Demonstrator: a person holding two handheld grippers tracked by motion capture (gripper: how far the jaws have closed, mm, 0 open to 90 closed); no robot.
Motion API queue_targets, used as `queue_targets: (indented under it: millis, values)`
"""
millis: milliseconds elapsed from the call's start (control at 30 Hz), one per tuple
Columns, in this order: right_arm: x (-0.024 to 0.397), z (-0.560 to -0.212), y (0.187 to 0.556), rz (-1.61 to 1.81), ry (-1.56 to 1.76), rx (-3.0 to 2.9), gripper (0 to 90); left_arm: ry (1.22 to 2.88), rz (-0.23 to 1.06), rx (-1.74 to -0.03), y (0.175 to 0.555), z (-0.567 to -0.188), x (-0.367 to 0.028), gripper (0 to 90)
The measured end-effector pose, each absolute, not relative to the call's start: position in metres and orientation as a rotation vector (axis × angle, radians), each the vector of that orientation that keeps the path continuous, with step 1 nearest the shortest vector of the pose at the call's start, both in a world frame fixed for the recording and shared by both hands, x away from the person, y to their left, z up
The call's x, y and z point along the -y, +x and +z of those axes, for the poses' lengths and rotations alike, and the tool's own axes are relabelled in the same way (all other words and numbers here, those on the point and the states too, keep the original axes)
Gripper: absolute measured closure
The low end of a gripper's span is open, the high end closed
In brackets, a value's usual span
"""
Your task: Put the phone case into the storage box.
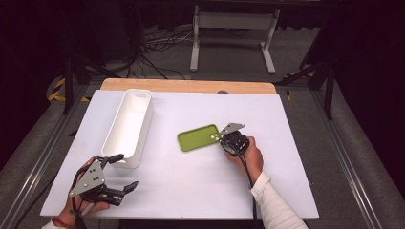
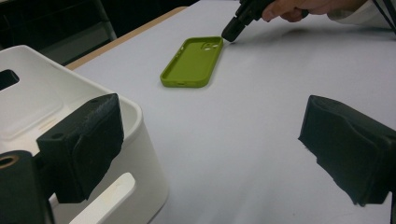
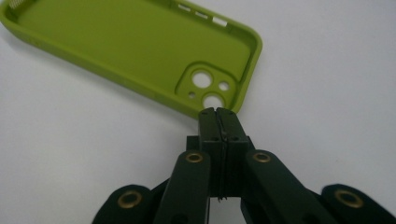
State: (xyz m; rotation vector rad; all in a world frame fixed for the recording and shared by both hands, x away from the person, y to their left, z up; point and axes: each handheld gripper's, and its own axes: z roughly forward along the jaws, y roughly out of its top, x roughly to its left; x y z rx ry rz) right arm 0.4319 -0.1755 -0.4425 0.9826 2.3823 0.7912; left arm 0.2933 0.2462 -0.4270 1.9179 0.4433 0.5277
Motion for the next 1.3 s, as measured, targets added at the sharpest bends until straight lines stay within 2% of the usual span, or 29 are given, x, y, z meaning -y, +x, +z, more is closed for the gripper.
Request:
queue_targets:
  millis: [67,133,233,367,400,433,533,767,867,1167,1300]
  values:
    - [0.177,-0.435,0.432,0.812,0.981,-2.366,90.0,1.918,0.525,-0.443,0.294,-0.427,-0.247,7.0]
    - [0.178,-0.427,0.434,0.84,0.992,-2.342,83.4,1.915,0.526,-0.443,0.294,-0.427,-0.246,7.0]
    - [0.177,-0.421,0.437,0.855,1.003,-2.331,81.5,1.922,0.521,-0.44,0.294,-0.427,-0.245,7.0]
    - [0.171,-0.42,0.448,0.808,1.043,-2.326,61.9,1.925,0.523,-0.441,0.294,-0.427,-0.245,7.1]
    - [0.171,-0.42,0.448,0.808,1.043,-2.326,61.9,1.926,0.523,-0.44,0.293,-0.427,-0.245,7.1]
    - [0.17,-0.42,0.451,0.811,1.063,-2.327,57.7,1.923,0.525,-0.439,0.293,-0.428,-0.245,7.1]
    - [0.166,-0.42,0.464,0.736,1.144,-2.327,41.9,1.929,0.517,-0.439,0.293,-0.428,-0.245,7.6]
    - [0.169,-0.425,0.483,0.679,1.27,-2.372,39.9,1.931,0.499,-0.432,0.293,-0.429,-0.243,7.5]
    - [0.171,-0.428,0.487,0.705,1.315,-2.386,41.3,1.942,0.497,-0.423,0.293,-0.428,-0.242,7.5]
    - [0.172,-0.433,0.49,0.78,1.336,-2.459,83.3,1.951,0.478,-0.415,0.294,-0.43,-0.24,7.3]
    - [0.169,-0.434,0.489,0.773,1.36,-2.436,87.4,1.966,0.475,-0.411,0.293,-0.43,-0.24,7.4]
